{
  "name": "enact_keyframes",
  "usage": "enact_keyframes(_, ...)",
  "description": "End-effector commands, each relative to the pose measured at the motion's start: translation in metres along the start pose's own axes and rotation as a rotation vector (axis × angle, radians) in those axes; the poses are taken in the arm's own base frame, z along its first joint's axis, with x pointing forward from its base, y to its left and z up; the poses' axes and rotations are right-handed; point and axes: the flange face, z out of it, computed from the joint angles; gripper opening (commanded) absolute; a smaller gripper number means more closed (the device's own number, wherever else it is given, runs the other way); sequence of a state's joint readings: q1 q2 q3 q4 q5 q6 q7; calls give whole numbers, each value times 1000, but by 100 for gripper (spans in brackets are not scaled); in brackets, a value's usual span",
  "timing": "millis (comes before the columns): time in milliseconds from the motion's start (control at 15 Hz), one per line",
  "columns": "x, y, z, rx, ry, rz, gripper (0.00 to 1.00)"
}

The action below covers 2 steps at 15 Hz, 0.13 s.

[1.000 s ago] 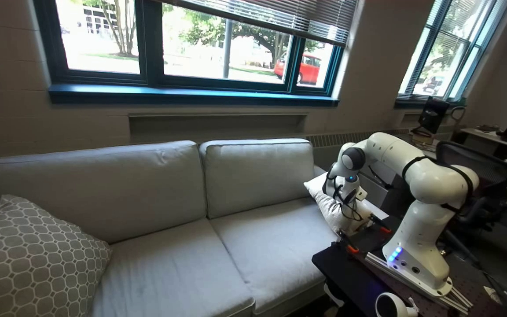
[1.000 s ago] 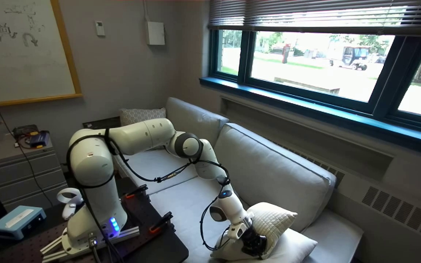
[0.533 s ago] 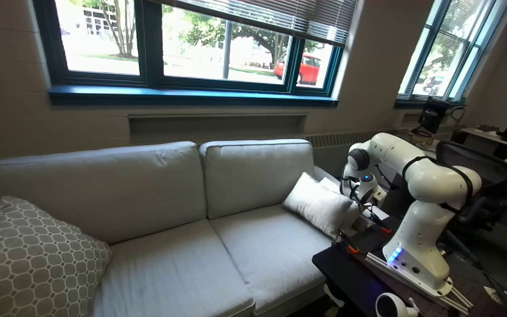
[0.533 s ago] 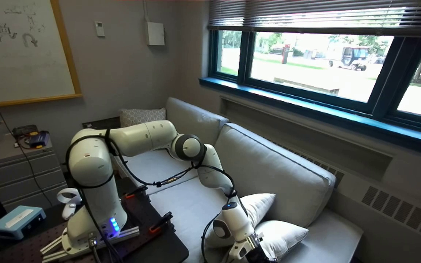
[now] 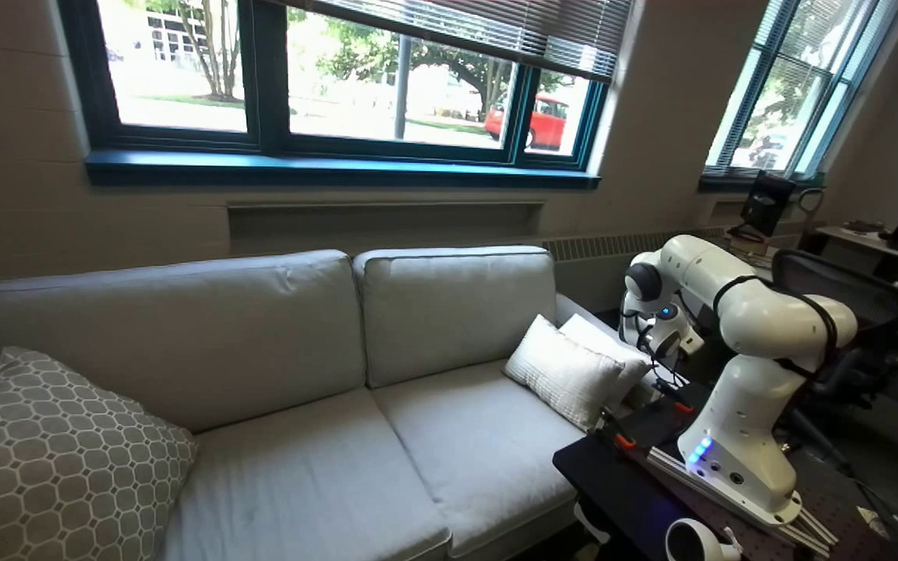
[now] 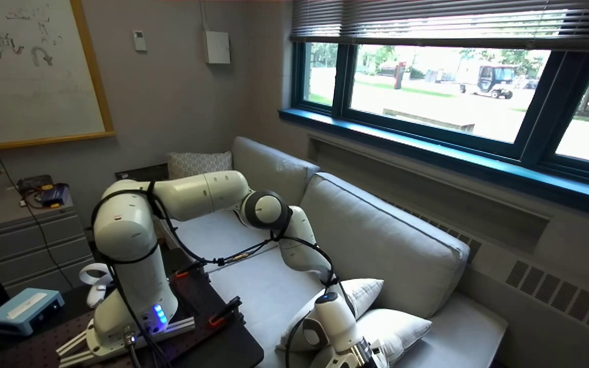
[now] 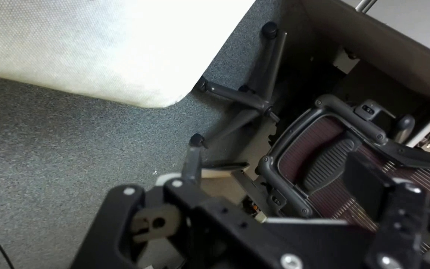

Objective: Arrange the cushions, one in front of the other, against the armrest

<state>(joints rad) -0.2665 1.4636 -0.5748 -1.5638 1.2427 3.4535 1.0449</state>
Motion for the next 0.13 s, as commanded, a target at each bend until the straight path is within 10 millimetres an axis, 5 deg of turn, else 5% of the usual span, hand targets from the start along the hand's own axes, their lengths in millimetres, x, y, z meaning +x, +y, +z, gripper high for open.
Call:
enact_keyframes(0,-2,-15,-4,34,-2,34,100)
enact_keyframes(67,-3,-18,-6,43,0,38,100)
